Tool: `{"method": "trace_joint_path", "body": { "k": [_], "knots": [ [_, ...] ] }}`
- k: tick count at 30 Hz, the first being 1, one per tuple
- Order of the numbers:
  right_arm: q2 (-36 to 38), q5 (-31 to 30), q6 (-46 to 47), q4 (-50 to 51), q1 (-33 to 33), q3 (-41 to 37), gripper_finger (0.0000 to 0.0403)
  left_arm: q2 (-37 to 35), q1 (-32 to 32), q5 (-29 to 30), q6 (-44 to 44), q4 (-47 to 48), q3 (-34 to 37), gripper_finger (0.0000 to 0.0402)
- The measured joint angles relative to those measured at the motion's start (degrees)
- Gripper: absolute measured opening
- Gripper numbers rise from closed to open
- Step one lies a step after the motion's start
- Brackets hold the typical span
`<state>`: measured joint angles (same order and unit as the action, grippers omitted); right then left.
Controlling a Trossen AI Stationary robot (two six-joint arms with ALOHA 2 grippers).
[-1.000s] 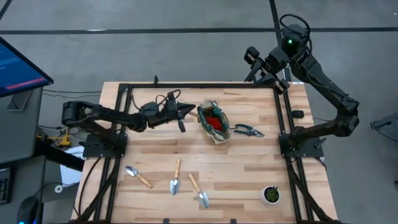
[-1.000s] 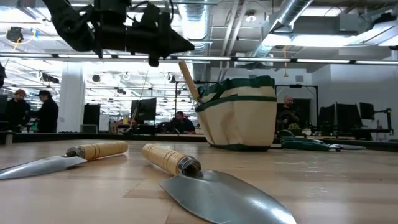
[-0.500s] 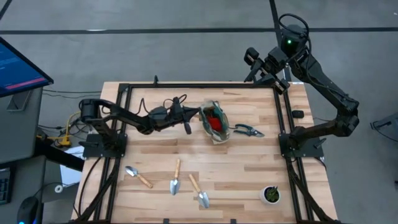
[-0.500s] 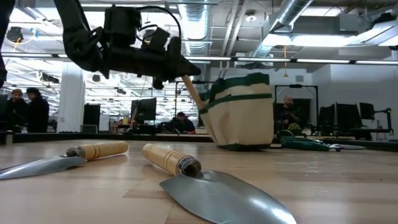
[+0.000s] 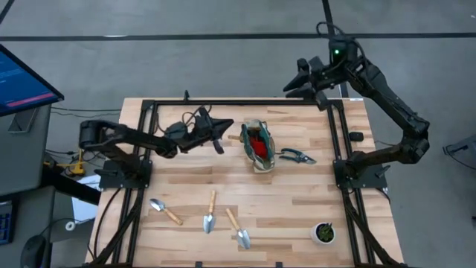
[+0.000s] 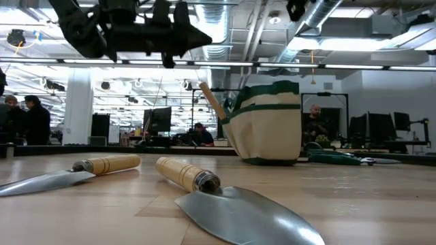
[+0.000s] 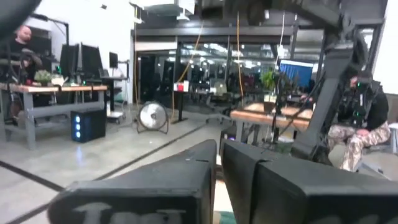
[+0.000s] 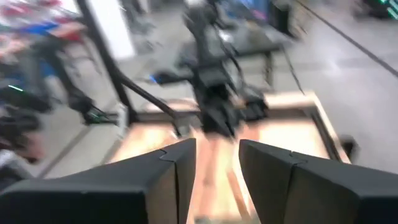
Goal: Pick & Place Garden tools in Gardening bag
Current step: Put the trowel into the gardening bag
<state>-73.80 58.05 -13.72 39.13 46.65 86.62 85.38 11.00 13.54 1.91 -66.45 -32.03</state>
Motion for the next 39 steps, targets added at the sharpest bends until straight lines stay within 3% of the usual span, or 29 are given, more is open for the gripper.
{"method": "trace_joint_path", "body": {
  "k": [5,10,18,21,26,31,34,39],
  "knots": [
    [0.0,-13.5,-6.5,12.9,-1.5,0.0,0.0114,-9.0,-0.9,2.5,2.1,13.5,0.0,0.0009],
    [0.0,-26.7,-10.1,23.5,-7.6,0.0,0.0098,-21.1,-4.4,3.2,12.0,33.1,0.0,0.0001],
    [-0.3,-37.2,8.1,29.7,-16.7,0.0,0.0068,-36.3,-13.3,8.6,27.5,60.8,0.0,0.0001],
    [-0.6,-39.7,18.4,30.5,-22.8,-0.4,0.0058,-39.3,-15.0,8.9,28.7,64.0,0.0,0.0001],
    [-0.6,-51.3,39.1,29.9,-37.4,-1.1,0.0035,-42.1,-15.6,7.8,27.0,65.3,0.0,0.0001],
    [-0.6,-61.3,57.1,18.4,-51.9,-5.1,0.0006,-44.2,-15.6,3.4,25.4,65.2,0.0,0.0001],
    [-3.4,-65.9,63.7,10.8,-57.8,-6.8,0.0002,-45.3,-15.6,0.5,25.3,65.2,0.0,0.0001],
    [-12.7,-64.9,65.2,5.3,-63.3,-6.7,0.0002,-46.7,-15.6,-1.8,25.2,65.3,0.0,0.0001]
  ]
}}
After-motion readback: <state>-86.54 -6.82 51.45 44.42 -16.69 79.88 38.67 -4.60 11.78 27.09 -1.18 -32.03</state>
